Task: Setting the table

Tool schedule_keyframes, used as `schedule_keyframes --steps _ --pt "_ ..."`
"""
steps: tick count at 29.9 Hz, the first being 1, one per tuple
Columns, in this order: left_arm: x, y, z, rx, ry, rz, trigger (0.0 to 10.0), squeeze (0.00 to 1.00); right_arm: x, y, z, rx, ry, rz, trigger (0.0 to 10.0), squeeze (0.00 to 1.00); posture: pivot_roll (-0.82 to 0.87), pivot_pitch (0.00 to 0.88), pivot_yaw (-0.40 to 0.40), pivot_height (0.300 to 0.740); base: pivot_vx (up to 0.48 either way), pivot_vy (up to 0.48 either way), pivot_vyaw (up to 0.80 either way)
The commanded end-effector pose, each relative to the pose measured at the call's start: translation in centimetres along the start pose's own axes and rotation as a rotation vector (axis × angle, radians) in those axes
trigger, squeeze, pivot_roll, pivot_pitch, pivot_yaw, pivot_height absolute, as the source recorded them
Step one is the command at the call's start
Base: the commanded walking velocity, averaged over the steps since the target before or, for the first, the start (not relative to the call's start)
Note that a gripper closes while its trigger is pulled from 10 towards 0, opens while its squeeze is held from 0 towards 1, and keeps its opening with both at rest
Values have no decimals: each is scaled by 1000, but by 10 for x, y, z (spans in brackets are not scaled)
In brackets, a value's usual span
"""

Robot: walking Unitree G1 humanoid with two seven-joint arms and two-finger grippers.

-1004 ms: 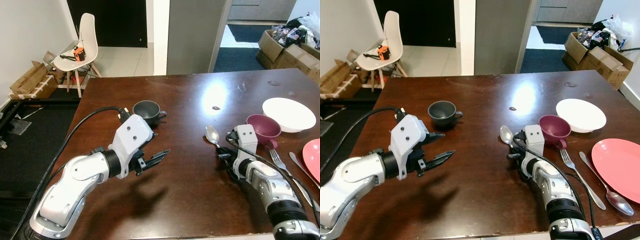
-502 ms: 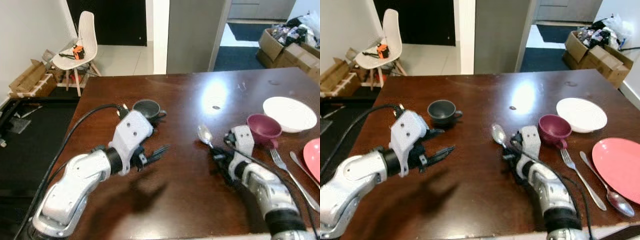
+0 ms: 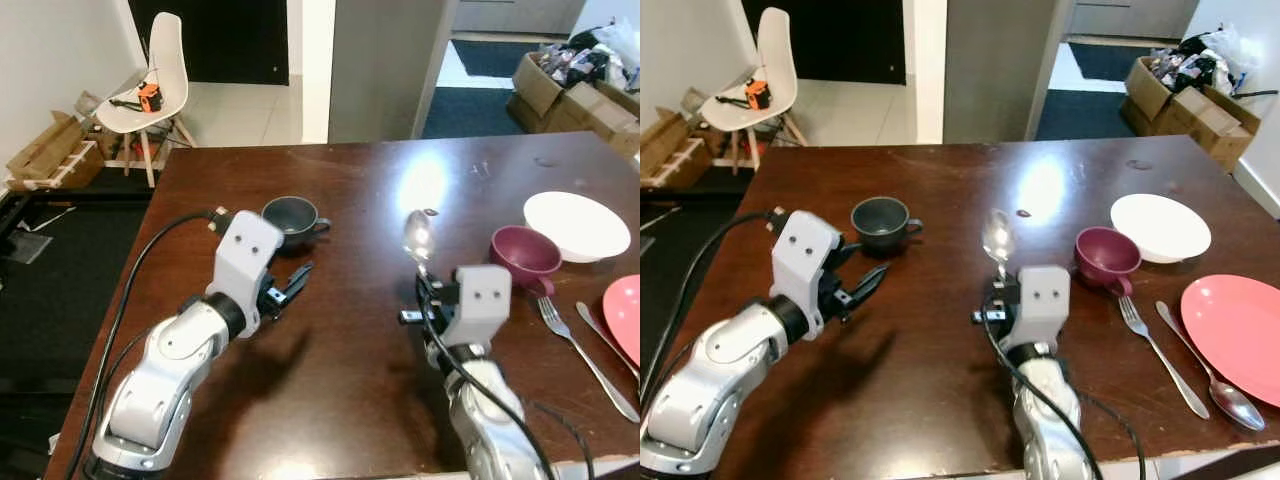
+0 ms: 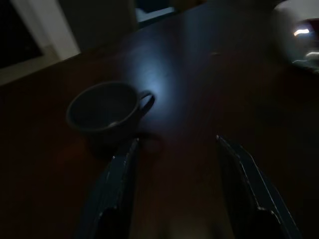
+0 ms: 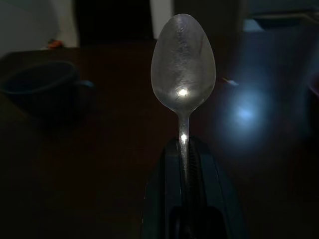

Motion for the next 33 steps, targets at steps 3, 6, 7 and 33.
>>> schedule_keyframes --steps 3,6,7,33 --pt "5 4 -14 36 10 52 10000 0 -4 7 0 -19 14 -19 10000 0 -60 55 71 740 0 0 0" --pt "4 6 -21 52 8 67 10000 0 -2 9 -5 -1 18 -26 10000 0 -61 52 66 740 0 0 0" --pt "4 6 -21 52 8 67 10000 0 -2 9 -5 -1 18 -26 10000 0 -61 52 66 740 0 0 0" --pt "4 8 -36 69 49 195 10000 0 10 -4 -6 -2 27 7 10000 0 -54 39 41 740 -22 0 0"
Point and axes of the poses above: a point about 5 cm out from each wrist's last joint towards the gripper, its own y axis pointing back from the gripper into the wrist, its own z axis along the axis of the wrist's last joint, x = y × z, the point moved 4 cm from there along -y, pointing out of the wrist towards the gripper, and after that the axes turned 9 degrees about -y, right-handed, at the moved point
